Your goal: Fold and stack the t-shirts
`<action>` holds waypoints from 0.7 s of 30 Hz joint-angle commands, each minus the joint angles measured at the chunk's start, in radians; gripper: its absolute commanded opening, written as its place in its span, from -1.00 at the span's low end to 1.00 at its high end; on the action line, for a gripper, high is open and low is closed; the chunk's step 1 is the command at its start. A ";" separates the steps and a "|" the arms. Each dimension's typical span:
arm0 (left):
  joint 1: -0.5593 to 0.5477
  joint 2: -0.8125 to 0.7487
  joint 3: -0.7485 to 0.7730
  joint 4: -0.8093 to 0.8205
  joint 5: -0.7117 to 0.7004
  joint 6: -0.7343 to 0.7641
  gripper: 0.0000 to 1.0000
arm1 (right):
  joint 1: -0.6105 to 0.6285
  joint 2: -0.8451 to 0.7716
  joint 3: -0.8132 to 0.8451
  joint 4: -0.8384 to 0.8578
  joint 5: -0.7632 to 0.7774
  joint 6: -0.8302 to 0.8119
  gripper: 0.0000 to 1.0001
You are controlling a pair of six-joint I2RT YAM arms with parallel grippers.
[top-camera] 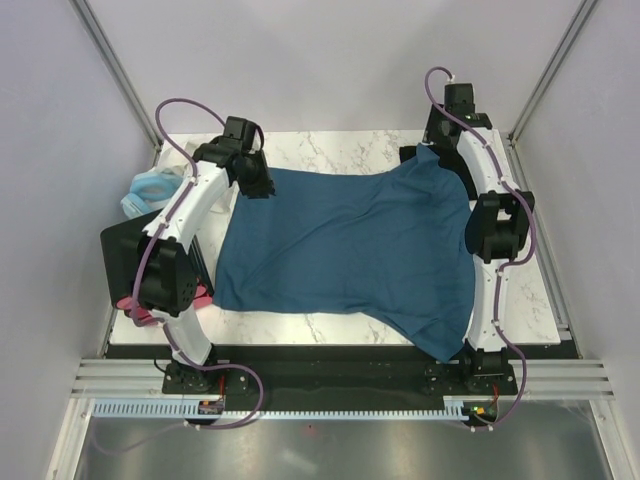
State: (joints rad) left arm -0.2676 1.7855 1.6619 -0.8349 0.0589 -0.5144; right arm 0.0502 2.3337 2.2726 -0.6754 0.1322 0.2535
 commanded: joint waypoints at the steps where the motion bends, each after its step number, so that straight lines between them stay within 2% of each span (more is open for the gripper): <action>1: 0.005 0.043 0.018 0.022 0.004 0.002 -0.38 | -0.027 0.068 0.031 0.114 -0.031 -0.030 0.27; 4: 0.005 0.083 0.033 0.017 0.022 -0.001 -0.38 | -0.046 0.102 0.022 0.135 -0.101 0.000 0.24; 12: 0.005 0.121 0.041 0.014 0.016 0.014 -0.38 | -0.079 0.208 0.067 0.189 -0.155 -0.005 0.23; 18: 0.008 0.138 0.048 0.010 0.030 0.020 -0.39 | -0.081 0.205 0.027 0.312 -0.186 -0.002 0.23; 21: 0.007 0.150 0.053 0.005 0.028 0.024 -0.39 | -0.082 0.220 0.044 0.316 -0.220 0.009 0.23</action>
State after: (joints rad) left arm -0.2638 1.9205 1.6745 -0.8341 0.0647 -0.5144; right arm -0.0330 2.5519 2.2841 -0.4618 -0.0288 0.2478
